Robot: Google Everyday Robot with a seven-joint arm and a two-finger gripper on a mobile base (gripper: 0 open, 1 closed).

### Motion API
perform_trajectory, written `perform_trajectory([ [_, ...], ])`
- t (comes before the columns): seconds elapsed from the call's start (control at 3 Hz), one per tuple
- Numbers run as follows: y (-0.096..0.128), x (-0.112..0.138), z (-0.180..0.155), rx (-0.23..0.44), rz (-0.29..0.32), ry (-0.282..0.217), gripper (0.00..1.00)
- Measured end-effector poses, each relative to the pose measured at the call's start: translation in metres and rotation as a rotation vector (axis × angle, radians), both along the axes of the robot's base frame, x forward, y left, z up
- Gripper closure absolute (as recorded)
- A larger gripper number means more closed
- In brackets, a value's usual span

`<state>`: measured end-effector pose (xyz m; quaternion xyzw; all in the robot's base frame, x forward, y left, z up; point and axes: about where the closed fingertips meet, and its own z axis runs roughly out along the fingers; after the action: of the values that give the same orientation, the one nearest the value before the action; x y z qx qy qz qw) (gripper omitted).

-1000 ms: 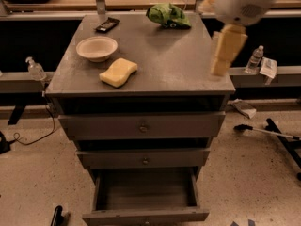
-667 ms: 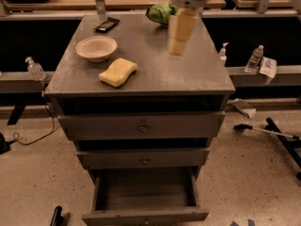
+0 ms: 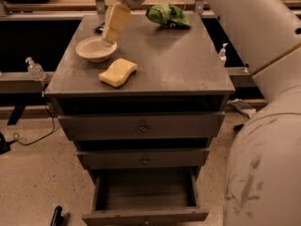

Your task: Place sponge into bottom drawer

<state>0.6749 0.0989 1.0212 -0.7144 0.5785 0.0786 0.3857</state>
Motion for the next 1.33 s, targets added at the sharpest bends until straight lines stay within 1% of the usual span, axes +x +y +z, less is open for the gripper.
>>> perform_trajectory([
  [0.33, 0.001, 0.003, 0.003, 0.01, -0.005, -0.014, 0.0],
  [0.67, -0.001, 0.003, -0.009, 0.01, -0.006, 0.015, 0.0],
  [1.0, -0.011, -0.002, -0.034, 0.067, -0.06, 0.06, 0.0],
  [1.33, -0.028, -0.008, -0.091, 0.143, -0.177, 0.1, 0.0],
])
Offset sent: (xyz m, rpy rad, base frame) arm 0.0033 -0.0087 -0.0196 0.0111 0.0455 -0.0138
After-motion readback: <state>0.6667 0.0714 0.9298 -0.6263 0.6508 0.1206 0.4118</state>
